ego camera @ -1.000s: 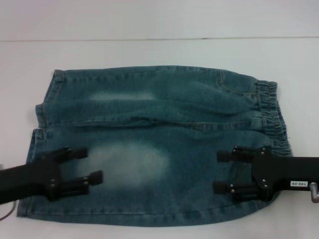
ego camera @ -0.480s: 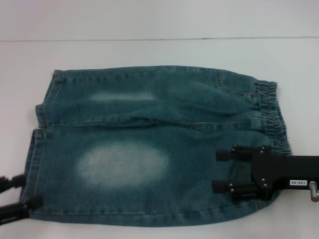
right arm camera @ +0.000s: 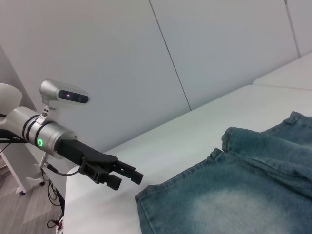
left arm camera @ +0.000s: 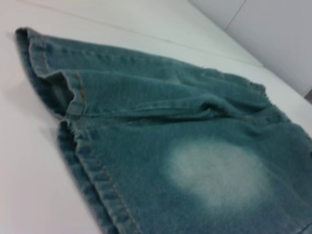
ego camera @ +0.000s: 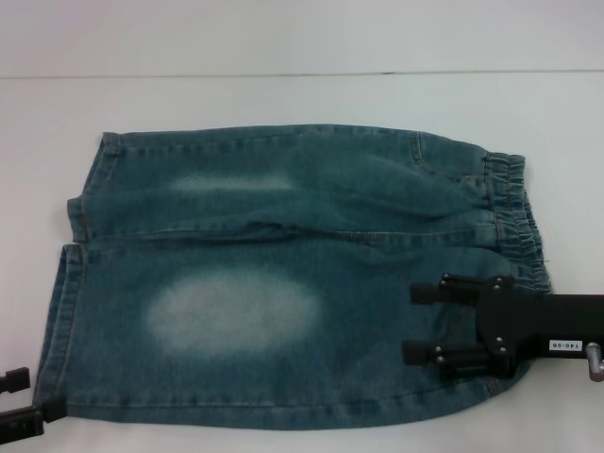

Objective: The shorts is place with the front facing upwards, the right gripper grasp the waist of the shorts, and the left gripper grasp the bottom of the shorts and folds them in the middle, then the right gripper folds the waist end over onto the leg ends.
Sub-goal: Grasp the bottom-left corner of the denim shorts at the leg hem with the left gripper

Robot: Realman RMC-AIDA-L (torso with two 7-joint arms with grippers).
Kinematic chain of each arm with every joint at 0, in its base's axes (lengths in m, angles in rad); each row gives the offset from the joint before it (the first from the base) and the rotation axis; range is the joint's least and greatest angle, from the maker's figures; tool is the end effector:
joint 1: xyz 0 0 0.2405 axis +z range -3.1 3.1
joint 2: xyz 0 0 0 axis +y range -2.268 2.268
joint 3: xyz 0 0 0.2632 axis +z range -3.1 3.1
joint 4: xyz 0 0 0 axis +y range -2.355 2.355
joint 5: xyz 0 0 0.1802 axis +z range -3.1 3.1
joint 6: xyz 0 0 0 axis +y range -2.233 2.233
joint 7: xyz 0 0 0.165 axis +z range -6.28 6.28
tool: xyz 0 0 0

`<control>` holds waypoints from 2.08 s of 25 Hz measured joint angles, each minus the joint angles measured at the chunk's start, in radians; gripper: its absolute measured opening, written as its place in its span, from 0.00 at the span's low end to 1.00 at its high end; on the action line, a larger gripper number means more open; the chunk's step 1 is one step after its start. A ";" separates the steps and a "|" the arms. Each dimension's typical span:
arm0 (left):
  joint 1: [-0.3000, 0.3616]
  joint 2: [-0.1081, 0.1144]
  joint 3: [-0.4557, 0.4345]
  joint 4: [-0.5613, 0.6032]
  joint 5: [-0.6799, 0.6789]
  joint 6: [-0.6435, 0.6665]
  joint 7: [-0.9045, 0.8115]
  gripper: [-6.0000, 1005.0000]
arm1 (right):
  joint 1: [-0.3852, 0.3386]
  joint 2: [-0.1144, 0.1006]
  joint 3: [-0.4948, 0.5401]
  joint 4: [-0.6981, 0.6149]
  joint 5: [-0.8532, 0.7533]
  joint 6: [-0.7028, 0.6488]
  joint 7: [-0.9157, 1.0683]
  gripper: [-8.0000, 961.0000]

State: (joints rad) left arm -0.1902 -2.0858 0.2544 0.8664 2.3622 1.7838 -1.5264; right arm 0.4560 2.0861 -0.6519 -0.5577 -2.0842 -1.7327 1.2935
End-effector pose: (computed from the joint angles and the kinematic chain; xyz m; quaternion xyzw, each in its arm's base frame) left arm -0.3608 0.1905 0.0273 -0.8501 -0.4547 -0.1809 0.1945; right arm 0.2539 0.2592 -0.0399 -0.9356 0.2299 0.2655 0.0363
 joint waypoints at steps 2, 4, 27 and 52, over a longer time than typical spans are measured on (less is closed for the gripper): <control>-0.007 -0.002 0.000 0.000 0.011 -0.009 -0.001 0.93 | 0.001 0.000 0.000 0.001 0.000 -0.001 0.000 0.95; -0.013 -0.003 -0.001 0.000 0.018 -0.021 -0.002 0.93 | 0.002 0.000 0.000 0.001 0.000 -0.002 0.000 0.95; -0.042 -0.010 0.026 0.005 0.057 -0.039 -0.003 0.93 | 0.002 0.000 0.000 0.001 0.001 0.002 0.002 0.95; -0.044 -0.012 0.024 0.042 0.071 -0.050 -0.012 0.93 | 0.004 0.000 0.001 -0.005 0.001 0.003 0.015 0.95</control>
State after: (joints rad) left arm -0.2338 -2.0975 0.2789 0.9086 2.4329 1.7335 -1.5386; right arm 0.4600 2.0862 -0.6504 -0.5629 -2.0831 -1.7294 1.3085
